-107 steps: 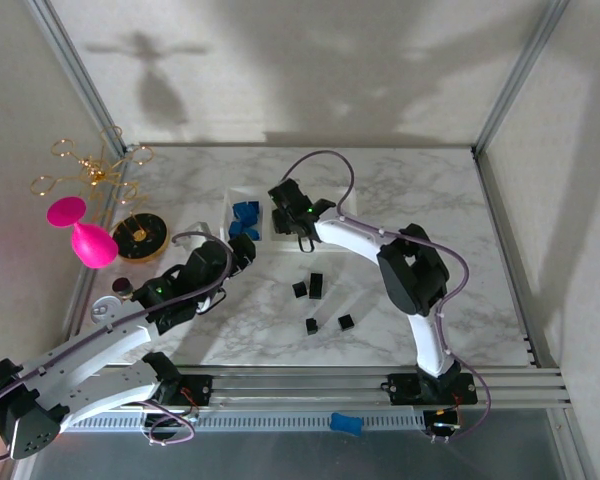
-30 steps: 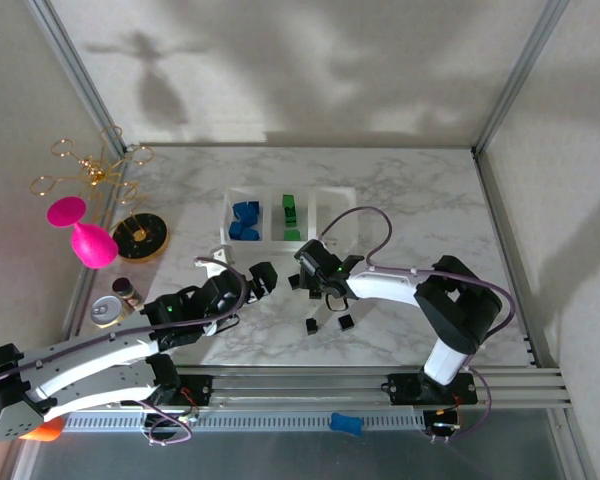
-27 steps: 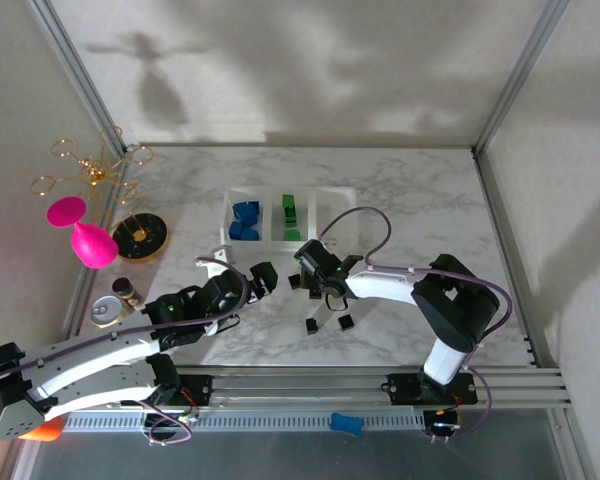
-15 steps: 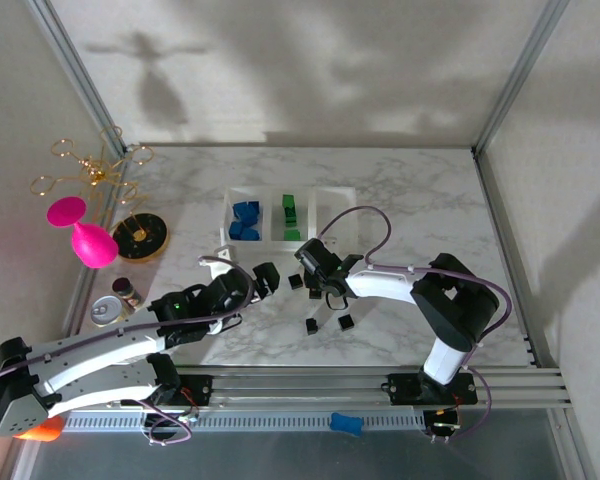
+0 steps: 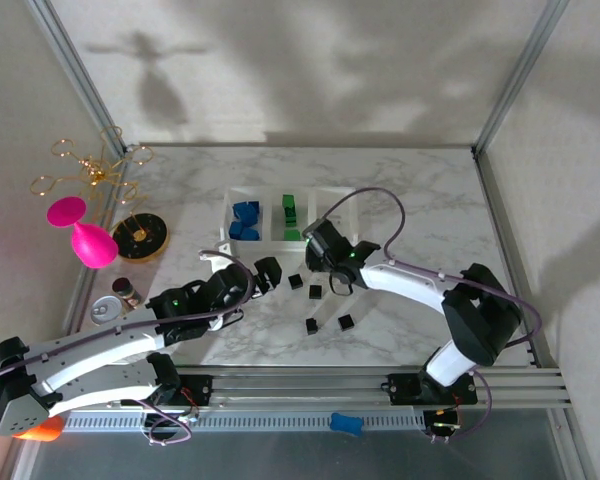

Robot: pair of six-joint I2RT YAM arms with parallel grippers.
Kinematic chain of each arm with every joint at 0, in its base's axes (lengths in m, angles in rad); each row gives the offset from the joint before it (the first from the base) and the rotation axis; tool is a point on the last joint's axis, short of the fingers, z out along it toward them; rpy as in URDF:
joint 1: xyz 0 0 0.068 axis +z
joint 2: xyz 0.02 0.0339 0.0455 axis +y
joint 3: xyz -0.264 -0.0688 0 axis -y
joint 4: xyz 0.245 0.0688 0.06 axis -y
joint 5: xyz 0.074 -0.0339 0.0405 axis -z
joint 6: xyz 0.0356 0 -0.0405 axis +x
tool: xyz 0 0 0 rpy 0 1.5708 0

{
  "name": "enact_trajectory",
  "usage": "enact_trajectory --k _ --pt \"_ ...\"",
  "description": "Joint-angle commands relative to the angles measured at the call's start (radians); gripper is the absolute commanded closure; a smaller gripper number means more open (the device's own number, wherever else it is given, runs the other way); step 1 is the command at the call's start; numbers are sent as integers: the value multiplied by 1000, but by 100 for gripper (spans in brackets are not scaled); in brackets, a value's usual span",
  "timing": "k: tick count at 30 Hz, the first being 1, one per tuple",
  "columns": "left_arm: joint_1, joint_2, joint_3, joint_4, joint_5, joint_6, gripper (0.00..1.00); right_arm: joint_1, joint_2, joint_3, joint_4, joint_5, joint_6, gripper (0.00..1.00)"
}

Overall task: Sort the legos into containers by color
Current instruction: Pick up the lego from the center of the table, then place the lego in the container.

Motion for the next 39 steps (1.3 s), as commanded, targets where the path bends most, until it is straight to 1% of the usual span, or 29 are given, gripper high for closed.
enact_trajectory --k 1,5,6,7,10,12,14,19,23,29,34,37,39 --pt "15 23 41 -2 -43 28 0 -60 -4 49 -28 38 -82 69" --pt "39 60 54 38 -34 47 0 -123 52 115 -9 35 -141 68" --pt "46 71 59 48 -30 54 0 -131 68 131 0 24 -154 68" --pt "51 81 68 58 -25 63 0 -168 83 144 10 13 -163 68" --pt "63 111 91 65 -33 78 0 -212 147 190 42 -33 -195 68" --pt "75 130 105 71 -26 92 1 -228 207 241 36 -48 -218 68" --pt "86 147 115 76 -26 100 0 -238 256 283 33 -37 -241 68" --pt "112 178 129 86 4 115 0 -276 323 307 76 -65 -250 67" --pt "123 184 123 94 18 118 0 -276 378 347 68 -40 -278 65" --pt "132 182 118 97 28 115 0 -276 395 360 79 -30 -290 59" --pt "133 182 135 89 36 125 0 -276 358 361 77 -34 -292 54" --pt "133 183 144 88 39 132 0 -275 344 377 52 -45 -293 54" --pt "133 180 144 95 48 136 0 -271 303 347 68 -64 -285 53"
